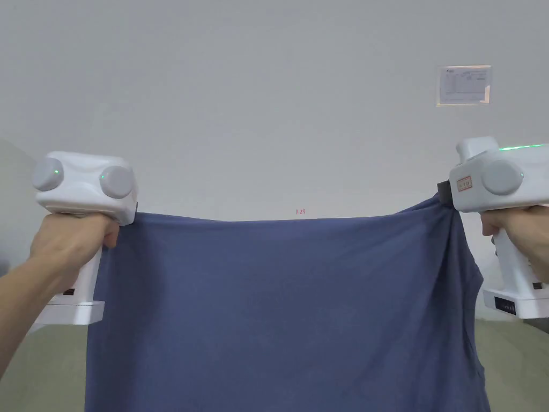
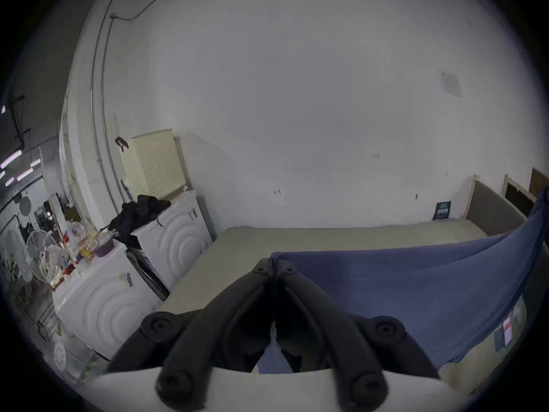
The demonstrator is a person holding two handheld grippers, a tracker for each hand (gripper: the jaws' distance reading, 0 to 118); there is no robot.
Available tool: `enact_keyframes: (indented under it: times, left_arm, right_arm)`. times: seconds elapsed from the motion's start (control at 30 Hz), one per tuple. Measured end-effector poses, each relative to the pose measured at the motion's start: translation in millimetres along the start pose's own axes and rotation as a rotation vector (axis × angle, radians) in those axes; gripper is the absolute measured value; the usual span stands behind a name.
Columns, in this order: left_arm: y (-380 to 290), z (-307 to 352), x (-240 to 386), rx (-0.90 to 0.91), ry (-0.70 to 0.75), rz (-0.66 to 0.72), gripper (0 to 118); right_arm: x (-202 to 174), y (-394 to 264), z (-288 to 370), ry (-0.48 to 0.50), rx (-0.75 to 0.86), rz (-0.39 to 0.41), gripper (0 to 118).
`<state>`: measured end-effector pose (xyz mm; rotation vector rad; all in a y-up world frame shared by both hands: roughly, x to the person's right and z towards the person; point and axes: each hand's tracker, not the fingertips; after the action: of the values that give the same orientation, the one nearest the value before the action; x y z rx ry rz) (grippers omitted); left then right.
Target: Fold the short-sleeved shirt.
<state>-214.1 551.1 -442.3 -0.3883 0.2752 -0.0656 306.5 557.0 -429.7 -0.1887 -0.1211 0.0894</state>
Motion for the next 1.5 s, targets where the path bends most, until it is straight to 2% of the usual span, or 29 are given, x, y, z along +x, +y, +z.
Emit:
enact_keyframes:
  times: [0.13, 0.33, 0.47, 0.6, 0.77, 0.97, 1.0, 1.1, 1.23, 1.3, 1.5]
  left_arm:
    - [27.0, -27.8, 11.0, 0.011, 0.013, -0.003, 0]
    - [51.8, -76.5, 30.1, 0.04, 0.055, -0.037, 0]
    - [53.2, -111.1, 40.2, 0.052, 0.081, -0.046, 0]
    - [30.8, -148.0, 53.5, 0.048, 0.09, -0.041, 0]
    - [-29.7, -201.4, 66.0, -0.017, 0.078, -0.069, 0]
    - [-137.9, -251.4, 78.2, -0.145, 0.019, -0.103, 0]
    - [-156.1, -254.0, 78.8, -0.153, 0.002, -0.108, 0]
    - [-216.6, -254.5, 79.8, -0.195, -0.008, -0.139, 0]
    - [-284.1, -242.9, 64.3, -0.25, -0.04, -0.143, 0]
    - [-307.7, -207.8, 54.5, -0.263, -0.063, -0.13, 0]
    - [-360.3, -118.9, 21.6, -0.304, -0.097, -0.119, 0]
  right_arm:
    - [-6.5, 25.6, -27.3, -0.016, 0.016, 0.017, 1]
    - [-16.6, 43.6, -89.6, -0.025, 0.033, -0.007, 1]
    - [-25.6, 39.5, -115.0, -0.024, 0.035, -0.037, 1]
    - [-35.7, 21.8, -152.7, -0.031, 0.004, -0.026, 1]
    - [-45.7, -44.7, -187.0, -0.03, -0.07, 0.006, 1]
    - [-48.9, -179.8, -208.7, 0.011, -0.242, 0.015, 1]
    - [-49.1, -199.1, -207.6, 0.011, -0.275, 0.017, 1]
    - [-45.6, -261.2, -192.6, 0.042, -0.312, -0.044, 1]
    - [-37.2, -329.4, -158.6, 0.059, -0.406, -0.062, 1]
    - [-31.9, -352.5, -134.1, 0.098, -0.456, -0.068, 1]
    - [-21.5, -401.5, -28.1, 0.121, -0.452, -0.072, 1]
